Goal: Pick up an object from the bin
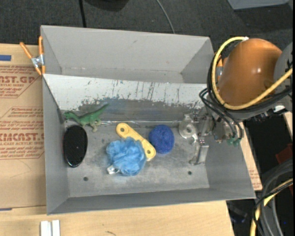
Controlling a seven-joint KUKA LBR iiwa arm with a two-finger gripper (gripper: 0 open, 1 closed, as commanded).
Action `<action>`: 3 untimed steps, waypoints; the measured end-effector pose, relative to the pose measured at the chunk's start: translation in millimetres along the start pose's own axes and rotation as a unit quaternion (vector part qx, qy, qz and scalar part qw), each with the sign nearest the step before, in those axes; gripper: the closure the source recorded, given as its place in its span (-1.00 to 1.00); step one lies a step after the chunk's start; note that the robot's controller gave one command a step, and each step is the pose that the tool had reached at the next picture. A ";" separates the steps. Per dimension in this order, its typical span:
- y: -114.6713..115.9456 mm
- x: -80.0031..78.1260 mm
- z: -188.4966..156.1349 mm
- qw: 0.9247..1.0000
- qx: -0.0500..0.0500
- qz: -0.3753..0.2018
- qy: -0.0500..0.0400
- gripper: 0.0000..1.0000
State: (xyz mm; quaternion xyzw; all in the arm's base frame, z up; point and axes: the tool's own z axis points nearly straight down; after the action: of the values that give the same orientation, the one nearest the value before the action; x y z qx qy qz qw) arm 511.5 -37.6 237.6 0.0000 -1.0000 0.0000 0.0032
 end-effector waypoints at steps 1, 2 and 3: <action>0.1 -1.5 -4.2 1.000 0.000 0.000 -0.004 -1.00; 7.3 -28.4 44.3 0.987 -0.001 0.158 -0.005 -1.00; 11.9 -44.7 67.3 0.978 0.000 0.207 -0.002 -1.00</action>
Offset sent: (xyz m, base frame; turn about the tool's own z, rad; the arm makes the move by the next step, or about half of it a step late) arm 0.0408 0.0125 -0.0776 0.4957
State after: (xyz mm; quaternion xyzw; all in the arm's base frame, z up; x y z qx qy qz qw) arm 555.8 -25.7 170.0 -0.2073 -0.9783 0.0006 0.0007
